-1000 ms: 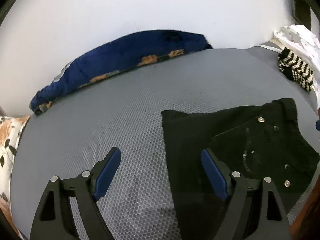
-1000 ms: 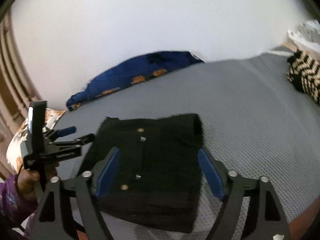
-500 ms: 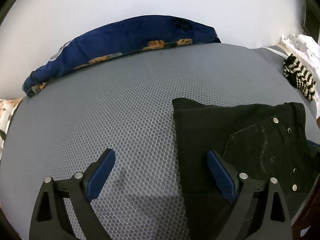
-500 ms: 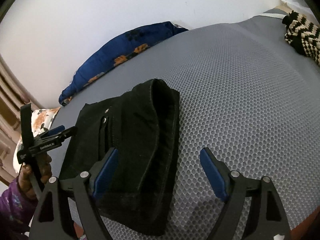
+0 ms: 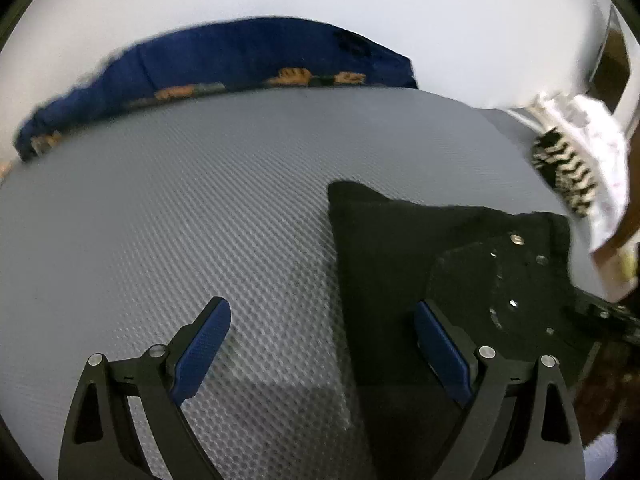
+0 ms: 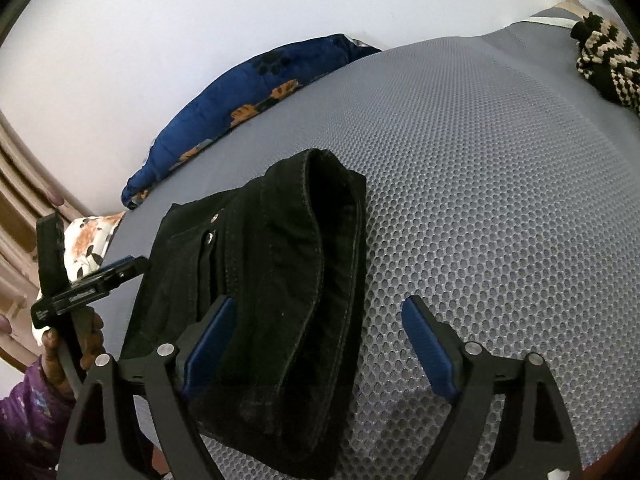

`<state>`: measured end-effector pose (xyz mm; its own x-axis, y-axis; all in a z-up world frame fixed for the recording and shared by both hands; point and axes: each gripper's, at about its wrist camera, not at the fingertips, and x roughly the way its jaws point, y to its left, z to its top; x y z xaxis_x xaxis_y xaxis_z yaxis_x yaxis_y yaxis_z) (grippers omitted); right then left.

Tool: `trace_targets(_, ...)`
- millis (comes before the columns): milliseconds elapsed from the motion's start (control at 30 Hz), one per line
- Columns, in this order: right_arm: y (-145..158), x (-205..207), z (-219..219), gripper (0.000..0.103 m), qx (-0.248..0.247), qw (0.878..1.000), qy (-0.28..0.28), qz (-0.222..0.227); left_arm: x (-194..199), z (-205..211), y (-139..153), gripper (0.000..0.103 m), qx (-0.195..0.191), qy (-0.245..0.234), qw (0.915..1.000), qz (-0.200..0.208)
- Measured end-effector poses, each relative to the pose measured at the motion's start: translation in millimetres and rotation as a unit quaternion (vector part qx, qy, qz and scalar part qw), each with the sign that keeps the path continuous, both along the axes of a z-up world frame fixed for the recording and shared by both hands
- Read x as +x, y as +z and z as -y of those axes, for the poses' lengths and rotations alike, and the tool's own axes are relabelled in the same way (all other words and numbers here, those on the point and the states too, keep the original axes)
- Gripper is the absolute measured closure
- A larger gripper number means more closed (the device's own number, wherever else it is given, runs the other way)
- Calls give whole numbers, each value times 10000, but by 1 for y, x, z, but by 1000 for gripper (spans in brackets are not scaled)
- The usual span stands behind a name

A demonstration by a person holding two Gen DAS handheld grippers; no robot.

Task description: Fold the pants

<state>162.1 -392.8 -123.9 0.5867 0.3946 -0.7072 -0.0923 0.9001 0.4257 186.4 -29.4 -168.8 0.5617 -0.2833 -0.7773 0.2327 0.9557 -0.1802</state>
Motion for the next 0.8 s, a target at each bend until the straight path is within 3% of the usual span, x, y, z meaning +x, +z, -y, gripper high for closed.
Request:
trace_targets(100, 0, -1, 3, 16, 79, 10000, -5, 11, 1, -13, -3, 10, -308, 29, 9994, -137)
trace_targets(267, -5, -1, 6, 16, 202, 9998, 14, -87, 3, -18, -5, 10, -1025, -323, 9936, -334)
trace_targets(400, -6, 1, 7, 14, 263, 9996, 70, -76, 14, -10, -15, 10, -769, -296, 9952, -531)
trace_targets(533, -7, 5, 12, 9, 484, 9987, 127, -124, 22, -8, -24, 10, -1143, -499, 9894, -750)
trace_targets(700, -9, 15, 19, 7, 1214, 9907, 551, -271, 21, 19, -24, 10, -1286, -1347, 9778, -964)
trace_targets(800, -11, 18, 20, 7, 1404, 9868, 737, -322, 19, 36, -24, 10, -979, -1741, 9759, -878)
